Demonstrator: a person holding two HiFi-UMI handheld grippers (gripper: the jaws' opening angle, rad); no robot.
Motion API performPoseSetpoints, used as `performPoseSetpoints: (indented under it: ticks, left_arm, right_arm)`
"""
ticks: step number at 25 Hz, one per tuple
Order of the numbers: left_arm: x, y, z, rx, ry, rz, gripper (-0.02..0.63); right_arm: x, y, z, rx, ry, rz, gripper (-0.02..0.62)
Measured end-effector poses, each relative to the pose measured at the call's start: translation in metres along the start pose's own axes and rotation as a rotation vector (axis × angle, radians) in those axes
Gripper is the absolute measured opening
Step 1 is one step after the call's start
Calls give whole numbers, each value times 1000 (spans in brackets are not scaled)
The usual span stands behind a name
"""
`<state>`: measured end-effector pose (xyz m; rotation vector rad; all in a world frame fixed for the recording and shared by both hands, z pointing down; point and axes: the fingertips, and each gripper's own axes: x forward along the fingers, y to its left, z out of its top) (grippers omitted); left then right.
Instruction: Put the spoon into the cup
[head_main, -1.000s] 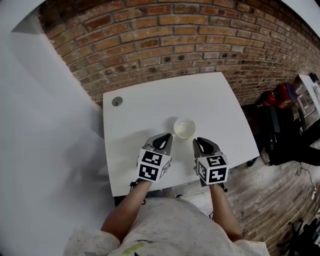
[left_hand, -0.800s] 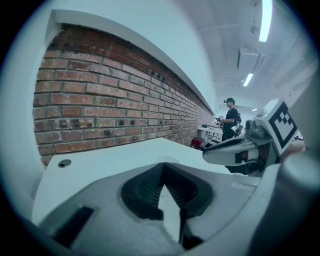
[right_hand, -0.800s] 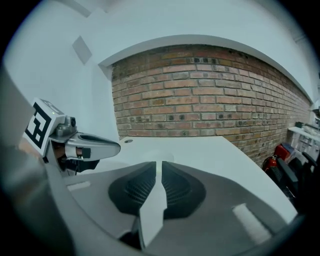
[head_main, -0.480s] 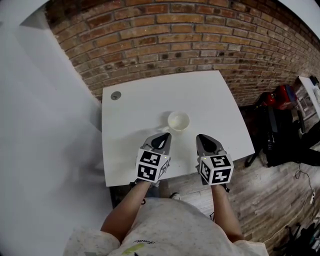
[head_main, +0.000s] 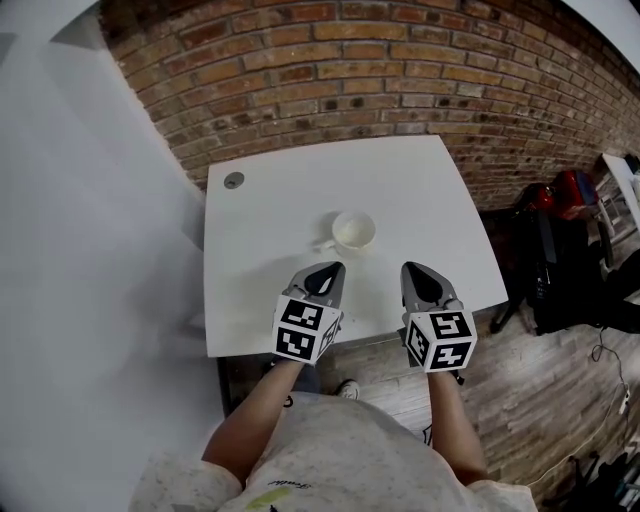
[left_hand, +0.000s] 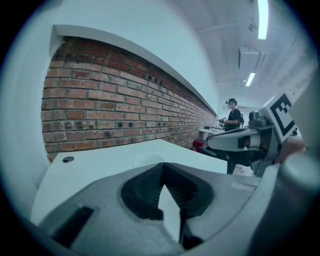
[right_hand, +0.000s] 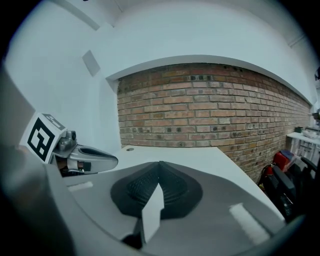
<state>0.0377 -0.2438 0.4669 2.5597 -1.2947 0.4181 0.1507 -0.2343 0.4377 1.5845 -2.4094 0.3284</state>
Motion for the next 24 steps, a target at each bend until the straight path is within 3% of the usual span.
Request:
performPoseSetpoints:
  ticks: [24]
  left_arm:
    - [-3, -6, -12, -24, 11, 35, -8]
  right_arm:
    - [0, 2, -9, -16, 12, 33, 11]
